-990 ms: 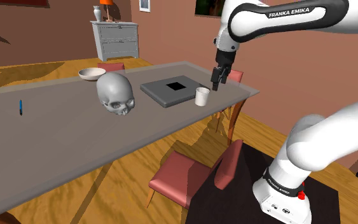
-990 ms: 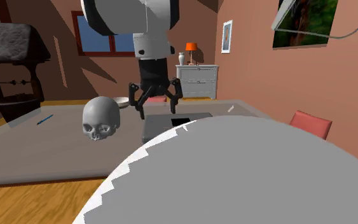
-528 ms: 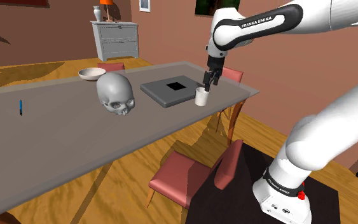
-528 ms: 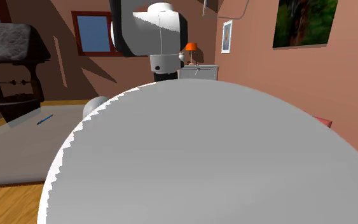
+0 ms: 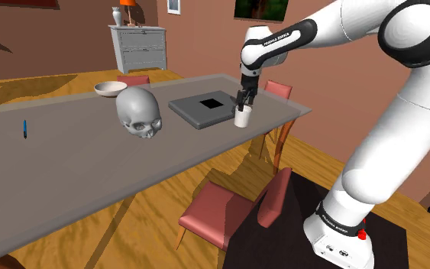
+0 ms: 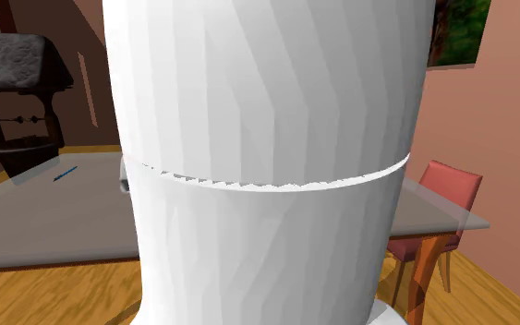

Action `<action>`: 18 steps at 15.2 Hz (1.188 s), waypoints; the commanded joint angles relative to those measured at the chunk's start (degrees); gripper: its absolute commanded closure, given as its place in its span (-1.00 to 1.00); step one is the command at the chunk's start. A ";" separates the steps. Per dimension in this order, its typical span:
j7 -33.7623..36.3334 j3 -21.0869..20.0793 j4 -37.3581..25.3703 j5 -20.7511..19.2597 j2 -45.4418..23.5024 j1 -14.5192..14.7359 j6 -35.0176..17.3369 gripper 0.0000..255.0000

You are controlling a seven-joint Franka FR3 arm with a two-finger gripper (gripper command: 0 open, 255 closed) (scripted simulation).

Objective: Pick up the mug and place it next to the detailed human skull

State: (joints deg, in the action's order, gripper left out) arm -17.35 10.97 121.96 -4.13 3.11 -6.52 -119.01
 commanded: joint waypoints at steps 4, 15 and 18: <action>-3.71 1.45 -8.74 2.70 -11.34 -1.58 -2.45 -1.00; -5.26 1.51 -9.39 4.32 -17.68 -2.65 -8.00 -1.00; -5.27 1.51 -9.40 4.33 -17.68 -2.65 -8.00 -1.00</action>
State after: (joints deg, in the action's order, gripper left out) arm -22.61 12.47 112.52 0.19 -14.57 -9.17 -126.96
